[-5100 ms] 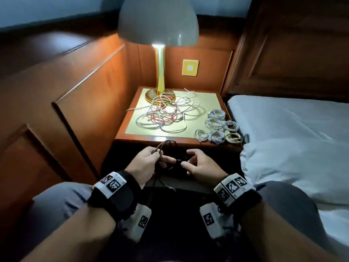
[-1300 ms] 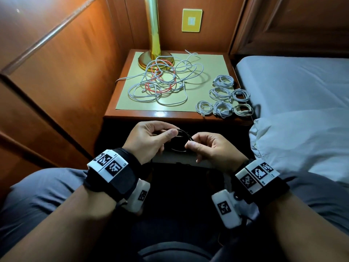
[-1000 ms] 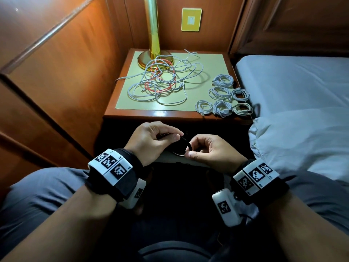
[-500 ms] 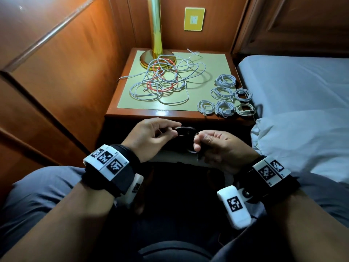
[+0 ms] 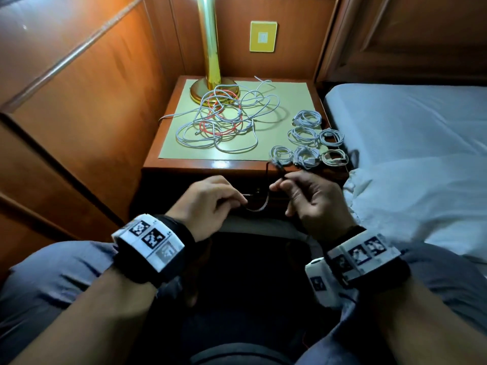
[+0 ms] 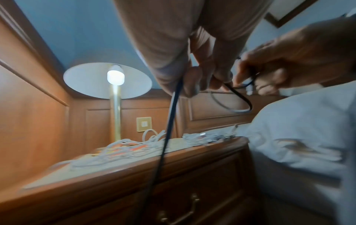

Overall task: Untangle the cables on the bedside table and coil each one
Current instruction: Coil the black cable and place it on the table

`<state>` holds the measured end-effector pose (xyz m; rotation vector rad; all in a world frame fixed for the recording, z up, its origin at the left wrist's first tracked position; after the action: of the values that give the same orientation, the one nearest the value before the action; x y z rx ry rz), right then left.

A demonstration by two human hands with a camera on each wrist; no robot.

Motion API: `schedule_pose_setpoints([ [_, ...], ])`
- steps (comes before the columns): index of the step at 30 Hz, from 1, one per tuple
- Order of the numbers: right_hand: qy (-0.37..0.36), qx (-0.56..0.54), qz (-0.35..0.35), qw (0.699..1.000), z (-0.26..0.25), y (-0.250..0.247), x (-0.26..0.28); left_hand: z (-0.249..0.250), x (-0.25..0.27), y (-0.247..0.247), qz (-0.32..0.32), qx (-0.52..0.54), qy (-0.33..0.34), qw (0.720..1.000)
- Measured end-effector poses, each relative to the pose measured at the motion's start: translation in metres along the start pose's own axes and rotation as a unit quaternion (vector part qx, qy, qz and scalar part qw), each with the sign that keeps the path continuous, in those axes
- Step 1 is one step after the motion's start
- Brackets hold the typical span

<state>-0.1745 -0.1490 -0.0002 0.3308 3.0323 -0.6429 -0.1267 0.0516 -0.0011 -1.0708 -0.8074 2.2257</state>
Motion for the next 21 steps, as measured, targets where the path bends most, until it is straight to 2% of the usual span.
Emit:
schedule_pose_setpoints([
  [2, -0.023, 0.079, -0.04, 0.996, 0.004, 0.017, 0.004, 0.017, -0.004, 0.007, 0.013, 0.044, 0.023, 0.999],
  [3, -0.001, 0.084, -0.074, 0.994, 0.008, 0.026, 0.004, 0.023, -0.005, 0.006, 0.028, 0.054, 0.029, 0.998],
  [6, 0.122, -0.019, -0.201, 0.972, 0.016, 0.05, 0.009, 0.023, -0.008, -0.005, 0.086, 0.059, 0.021, 0.994],
  [10, 0.226, -0.15, -0.32, 0.908, 0.011, 0.067, 0.019, 0.01, -0.004, -0.019, 0.143, 0.042, -0.026, 0.989],
  [13, 0.274, -0.198, -0.332, 0.881, 0.015, 0.067, 0.019, 0.006, -0.005, -0.022, 0.15, 0.041, -0.037, 0.987],
  [15, 0.293, -0.251, -0.315, 0.867, 0.016, 0.064, 0.016, 0.002, -0.005, -0.024, 0.144, 0.018, -0.04, 0.989],
  [19, 0.3, -0.308, -0.269, 0.862, 0.018, 0.05, 0.005, -0.016, -0.003, -0.044, 0.142, -0.052, -0.072, 0.986],
  [21, 0.305, -0.351, -0.252, 0.849, 0.021, 0.04, -0.001, -0.026, 0.0, -0.056, 0.137, -0.077, -0.089, 0.984],
])
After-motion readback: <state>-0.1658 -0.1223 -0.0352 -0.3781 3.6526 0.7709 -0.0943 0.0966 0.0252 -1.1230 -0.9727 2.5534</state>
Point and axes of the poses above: each hand's wrist, its own x-axis away from the middle knuckle, its own y-axis out of the palm, z = x × y, the point moved 7 cm from there along -x, towards the middle knuckle, and after that the axes turned 15 degrees about y, right-handed, at the moved point
